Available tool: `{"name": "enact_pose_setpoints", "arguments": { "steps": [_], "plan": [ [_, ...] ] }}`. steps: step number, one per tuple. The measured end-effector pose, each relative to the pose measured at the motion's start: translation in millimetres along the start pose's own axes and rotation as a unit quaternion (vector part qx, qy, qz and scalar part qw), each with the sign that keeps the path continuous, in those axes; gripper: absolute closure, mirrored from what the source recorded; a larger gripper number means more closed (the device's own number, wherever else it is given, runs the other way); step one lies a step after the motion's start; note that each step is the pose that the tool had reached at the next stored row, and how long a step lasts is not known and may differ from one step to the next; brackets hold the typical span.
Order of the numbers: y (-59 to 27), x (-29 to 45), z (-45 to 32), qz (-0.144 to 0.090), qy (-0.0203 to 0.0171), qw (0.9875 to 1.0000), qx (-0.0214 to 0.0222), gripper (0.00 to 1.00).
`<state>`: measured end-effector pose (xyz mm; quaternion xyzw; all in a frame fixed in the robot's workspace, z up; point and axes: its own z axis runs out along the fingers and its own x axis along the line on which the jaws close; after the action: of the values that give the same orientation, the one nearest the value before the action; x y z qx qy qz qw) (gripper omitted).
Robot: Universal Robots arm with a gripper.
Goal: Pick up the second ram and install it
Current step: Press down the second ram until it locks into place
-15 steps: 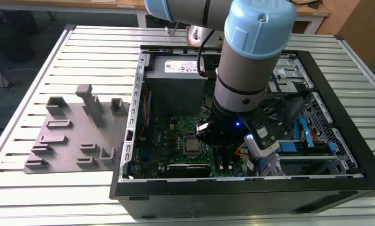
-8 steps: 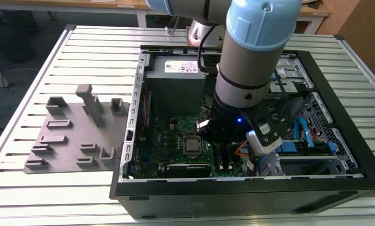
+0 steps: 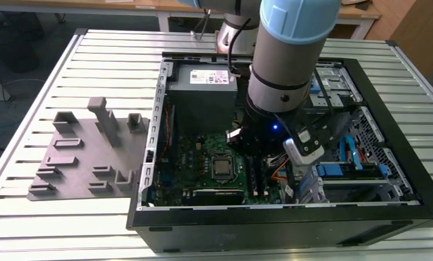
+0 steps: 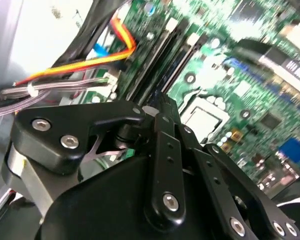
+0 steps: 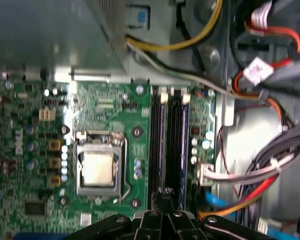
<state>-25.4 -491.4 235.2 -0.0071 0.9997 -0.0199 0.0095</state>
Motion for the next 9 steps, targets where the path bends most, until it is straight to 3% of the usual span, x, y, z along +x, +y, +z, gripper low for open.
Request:
{"name": "enact_pose_setpoints", "arguments": {
  "steps": [5, 9],
  "plan": [
    [7.5, -0.6, -2.1, -0.002, -0.0001, 1.0, 0.0, 0.93],
    [7.8, -0.7, -10.2, -0.002, 0.0, 1.0, 0.0, 0.93]
  ]
}}
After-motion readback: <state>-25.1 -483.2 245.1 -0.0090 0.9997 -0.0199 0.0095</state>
